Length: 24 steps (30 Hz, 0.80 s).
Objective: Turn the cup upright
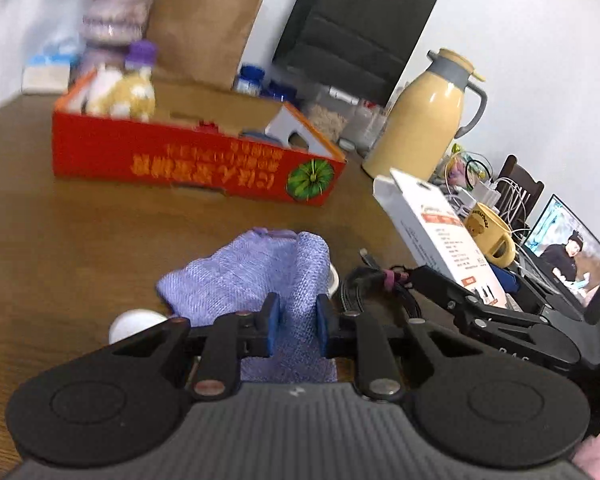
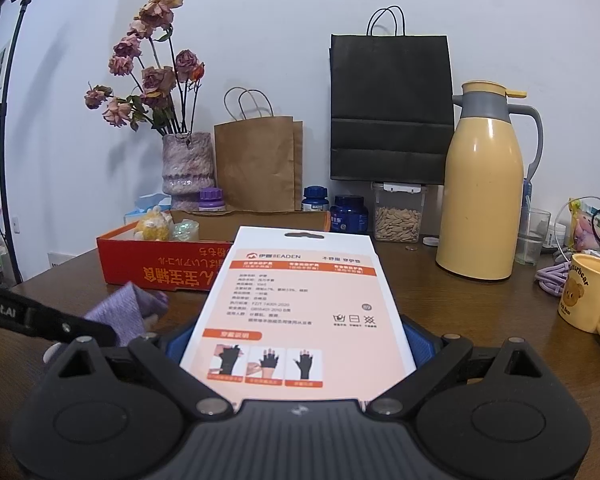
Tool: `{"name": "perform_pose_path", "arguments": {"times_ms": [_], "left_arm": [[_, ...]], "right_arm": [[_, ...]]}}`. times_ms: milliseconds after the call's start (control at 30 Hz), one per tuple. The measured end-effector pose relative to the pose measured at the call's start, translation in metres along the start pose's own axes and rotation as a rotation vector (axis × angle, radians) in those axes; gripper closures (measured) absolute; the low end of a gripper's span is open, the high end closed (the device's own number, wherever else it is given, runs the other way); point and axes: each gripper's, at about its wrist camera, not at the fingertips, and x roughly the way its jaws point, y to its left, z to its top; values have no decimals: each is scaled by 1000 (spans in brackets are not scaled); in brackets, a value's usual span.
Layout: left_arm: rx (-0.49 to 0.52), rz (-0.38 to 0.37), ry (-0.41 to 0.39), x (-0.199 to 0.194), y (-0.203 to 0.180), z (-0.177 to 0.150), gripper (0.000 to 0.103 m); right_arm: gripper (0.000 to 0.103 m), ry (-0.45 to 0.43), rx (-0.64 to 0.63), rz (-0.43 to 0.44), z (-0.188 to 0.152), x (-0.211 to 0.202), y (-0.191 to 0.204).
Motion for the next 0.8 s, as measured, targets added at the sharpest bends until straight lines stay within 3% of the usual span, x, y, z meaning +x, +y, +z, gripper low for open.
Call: {"name": "perform_pose_path", "arguments": {"times_ms": [167,267,800], "left_arm": [[-40,5,45,16,7,-6,92],[-28,14,17,11,6,-4,96],[116,122,-157,-23,-17,25,97]], "right_arm": [[6,1,0,4,-1,-1,1],[6,2,2,7,-1,-1,0],[6,-20,-7,39,11,-2,10]]}}
